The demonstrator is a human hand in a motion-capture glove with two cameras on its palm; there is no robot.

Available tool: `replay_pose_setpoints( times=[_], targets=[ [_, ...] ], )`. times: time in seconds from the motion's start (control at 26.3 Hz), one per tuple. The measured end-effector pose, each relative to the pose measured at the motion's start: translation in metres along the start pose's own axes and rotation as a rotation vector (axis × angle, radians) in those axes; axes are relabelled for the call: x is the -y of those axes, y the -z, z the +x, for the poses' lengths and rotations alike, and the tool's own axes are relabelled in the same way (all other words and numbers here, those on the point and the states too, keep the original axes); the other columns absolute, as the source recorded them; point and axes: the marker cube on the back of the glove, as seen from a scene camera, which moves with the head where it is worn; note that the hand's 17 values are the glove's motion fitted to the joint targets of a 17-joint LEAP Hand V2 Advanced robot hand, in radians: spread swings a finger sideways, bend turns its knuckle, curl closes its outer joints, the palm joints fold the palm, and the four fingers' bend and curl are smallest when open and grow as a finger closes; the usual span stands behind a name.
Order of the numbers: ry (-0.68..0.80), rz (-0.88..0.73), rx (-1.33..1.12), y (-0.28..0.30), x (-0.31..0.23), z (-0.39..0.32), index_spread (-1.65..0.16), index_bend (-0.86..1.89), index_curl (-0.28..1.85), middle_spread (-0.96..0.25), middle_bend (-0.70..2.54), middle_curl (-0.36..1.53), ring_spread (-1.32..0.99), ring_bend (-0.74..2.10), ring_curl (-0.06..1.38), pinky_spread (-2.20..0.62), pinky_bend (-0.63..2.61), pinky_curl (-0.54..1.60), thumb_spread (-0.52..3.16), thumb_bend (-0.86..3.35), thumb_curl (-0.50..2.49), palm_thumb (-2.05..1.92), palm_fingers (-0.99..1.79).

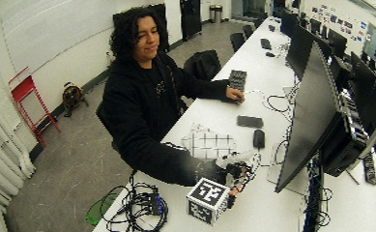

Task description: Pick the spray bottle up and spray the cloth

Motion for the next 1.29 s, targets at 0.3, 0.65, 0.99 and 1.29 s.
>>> replay_pose_setpoints(
  times=[0.3, 0.65, 0.99, 1.29],
  targets=[
    [0.032, 0.077, -0.036, -0.001, 0.001, 0.000, -0.28, 0.36, 0.47, -0.21, 0.53, 0.53, -0.21, 0.60, 0.47, -0.29, 0.32, 0.39, 0.50, -0.02, 0.58, 0.92, 1.47],
    [0.007, 0.060, -0.053, -0.003, 0.002, 0.001, -0.28, 0.41, 0.52, -0.21, 0.59, 0.55, -0.21, 0.64, 0.48, -0.30, 0.37, 0.40, 0.40, -0.03, 0.64, 0.92, 1.43],
    [0.086, -0.156, -0.120, 0.002, -0.039, -0.044, -0.27, 0.42, 0.54, -0.20, 0.62, 0.56, -0.20, 0.66, 0.48, -0.30, 0.40, 0.40, 0.36, -0.02, 0.68, 0.92, 1.40],
    [0.172, -0.547, -0.453, -0.004, -0.094, -0.101, -0.27, 0.43, 0.56, -0.20, 0.63, 0.56, -0.20, 0.67, 0.48, -0.29, 0.41, 0.40, 0.34, -0.02, 0.72, 0.91, 1.39]
  ],
)
